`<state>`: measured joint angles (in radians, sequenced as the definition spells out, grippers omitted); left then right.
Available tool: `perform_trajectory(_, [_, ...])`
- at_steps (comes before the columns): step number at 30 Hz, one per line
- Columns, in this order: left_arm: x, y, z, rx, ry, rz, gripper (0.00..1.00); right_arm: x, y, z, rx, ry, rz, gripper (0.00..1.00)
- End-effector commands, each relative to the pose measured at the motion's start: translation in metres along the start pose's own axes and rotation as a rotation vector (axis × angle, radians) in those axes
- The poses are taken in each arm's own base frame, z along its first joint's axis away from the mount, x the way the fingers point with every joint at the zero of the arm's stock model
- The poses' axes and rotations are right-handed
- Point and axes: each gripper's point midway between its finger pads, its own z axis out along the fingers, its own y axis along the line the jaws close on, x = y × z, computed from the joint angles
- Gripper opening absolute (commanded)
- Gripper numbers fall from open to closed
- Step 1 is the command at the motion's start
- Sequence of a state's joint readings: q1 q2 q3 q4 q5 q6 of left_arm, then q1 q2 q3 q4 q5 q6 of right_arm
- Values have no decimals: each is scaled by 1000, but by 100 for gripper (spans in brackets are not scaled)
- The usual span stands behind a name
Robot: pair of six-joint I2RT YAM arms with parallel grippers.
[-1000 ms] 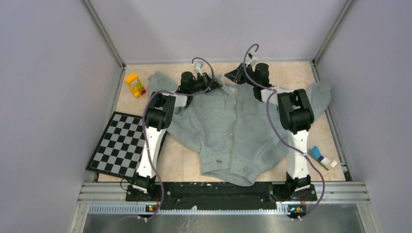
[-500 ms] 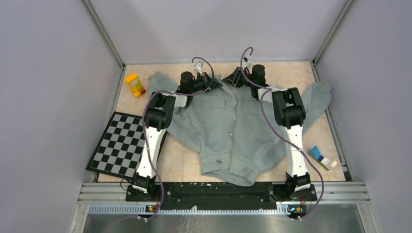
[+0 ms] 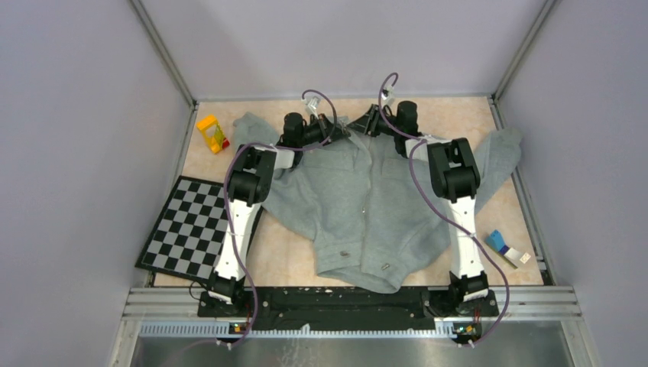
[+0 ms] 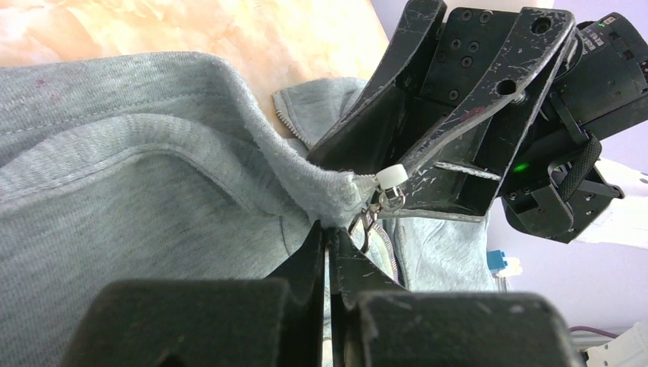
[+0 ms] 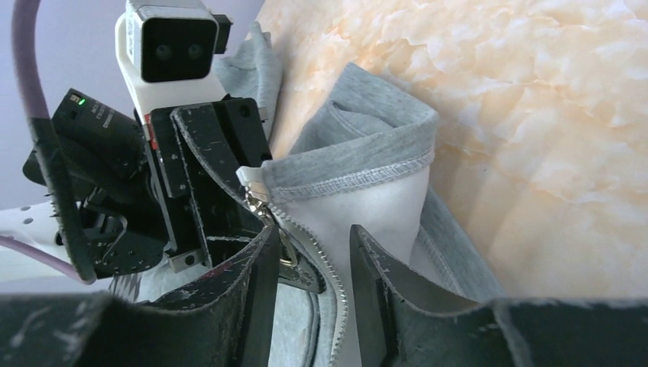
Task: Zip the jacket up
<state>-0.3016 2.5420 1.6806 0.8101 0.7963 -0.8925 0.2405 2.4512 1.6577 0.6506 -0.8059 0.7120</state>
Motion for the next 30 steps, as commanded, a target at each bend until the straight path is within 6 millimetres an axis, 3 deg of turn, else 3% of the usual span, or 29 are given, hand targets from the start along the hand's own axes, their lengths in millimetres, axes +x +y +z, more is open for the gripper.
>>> perform_trajectory(1, [-19,-21,-2,57,-32,68,0,-6,21,4,-90,-16,-42,36])
perform_trajectory(10, [-21,-25,-2,71,-34,83,0,-9,25,8,-115,-23,-40,20])
perform_trajectory(18, [-22,-30,-3,90,-36,97,0,-6,20,12,-107,-11,-34,26])
perform_trajectory(21, [-22,-33,-4,100,-35,104,0,-7,24,14,-117,-9,-40,19])
perform_trajectory(24, [-23,-34,-5,96,-41,109,0,-13,33,11,-115,-28,-48,0])
perform_trajectory(25, [-25,-34,-6,92,-48,111,1,-24,42,6,-105,-53,-65,0])
perform_trajectory(27, [-28,-35,-12,99,-65,107,14,-36,49,-2,-38,-94,-75,0])
perform_trajectory(30, [-33,-39,-29,131,-114,85,43,-49,57,-14,40,-139,-87,0])
